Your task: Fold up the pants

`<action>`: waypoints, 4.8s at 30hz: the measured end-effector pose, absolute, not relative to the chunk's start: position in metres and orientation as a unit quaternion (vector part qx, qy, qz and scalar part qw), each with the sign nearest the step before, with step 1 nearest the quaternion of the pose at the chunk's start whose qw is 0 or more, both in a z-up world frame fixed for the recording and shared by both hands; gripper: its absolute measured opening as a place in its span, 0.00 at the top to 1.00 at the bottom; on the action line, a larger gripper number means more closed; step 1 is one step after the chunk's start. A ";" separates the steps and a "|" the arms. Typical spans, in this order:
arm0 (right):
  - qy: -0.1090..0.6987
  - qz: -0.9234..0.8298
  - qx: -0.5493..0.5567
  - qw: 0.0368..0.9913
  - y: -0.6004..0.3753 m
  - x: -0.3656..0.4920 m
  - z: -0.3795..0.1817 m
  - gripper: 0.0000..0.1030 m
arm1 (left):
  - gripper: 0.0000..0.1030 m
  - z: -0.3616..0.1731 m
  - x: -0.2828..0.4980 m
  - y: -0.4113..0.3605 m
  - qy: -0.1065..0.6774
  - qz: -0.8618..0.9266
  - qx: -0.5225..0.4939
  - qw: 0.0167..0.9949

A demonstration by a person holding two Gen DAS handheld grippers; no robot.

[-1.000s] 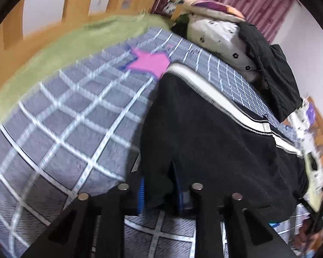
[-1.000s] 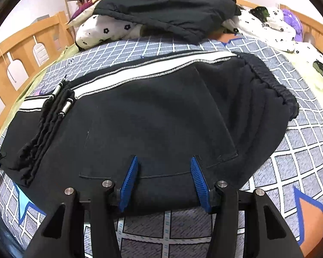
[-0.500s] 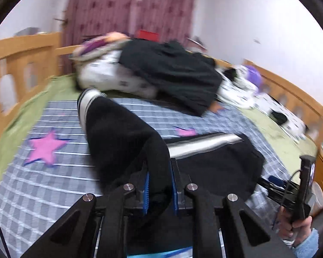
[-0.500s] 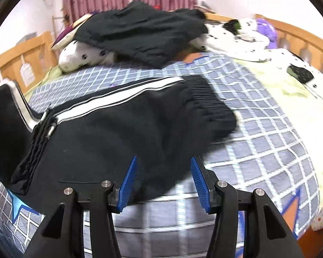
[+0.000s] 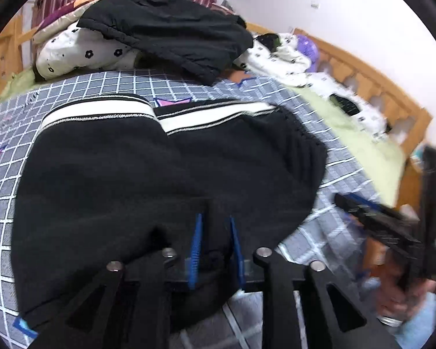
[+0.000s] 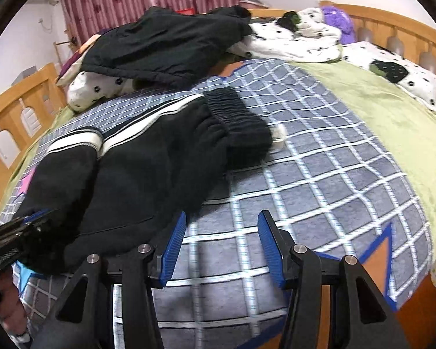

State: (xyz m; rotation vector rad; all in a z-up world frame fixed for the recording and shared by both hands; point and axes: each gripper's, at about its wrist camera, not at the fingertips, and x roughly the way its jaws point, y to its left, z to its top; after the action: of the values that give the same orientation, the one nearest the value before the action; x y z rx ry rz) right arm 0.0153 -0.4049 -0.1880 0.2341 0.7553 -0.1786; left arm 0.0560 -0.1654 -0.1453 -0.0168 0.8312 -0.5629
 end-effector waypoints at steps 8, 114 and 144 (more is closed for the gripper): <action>0.381 0.026 0.144 0.913 -0.361 0.045 -0.179 0.46 | 0.36 -0.119 0.020 -0.065 0.335 -0.172 -0.004 0.926; 0.385 0.002 0.062 0.921 -0.454 0.094 -0.146 0.75 | 0.68 -0.161 -0.001 -0.094 0.446 -0.248 -0.045 0.859; 0.484 0.047 0.120 0.866 -0.476 0.195 -0.201 0.30 | 0.51 -0.196 0.192 -0.123 0.487 -0.240 -0.159 0.825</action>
State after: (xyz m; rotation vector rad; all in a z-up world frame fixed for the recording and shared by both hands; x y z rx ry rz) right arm 0.1953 -0.4758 -0.2013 0.2521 1.0130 0.0988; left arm 0.1920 -0.1233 -0.1964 -0.3371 1.0354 -0.5107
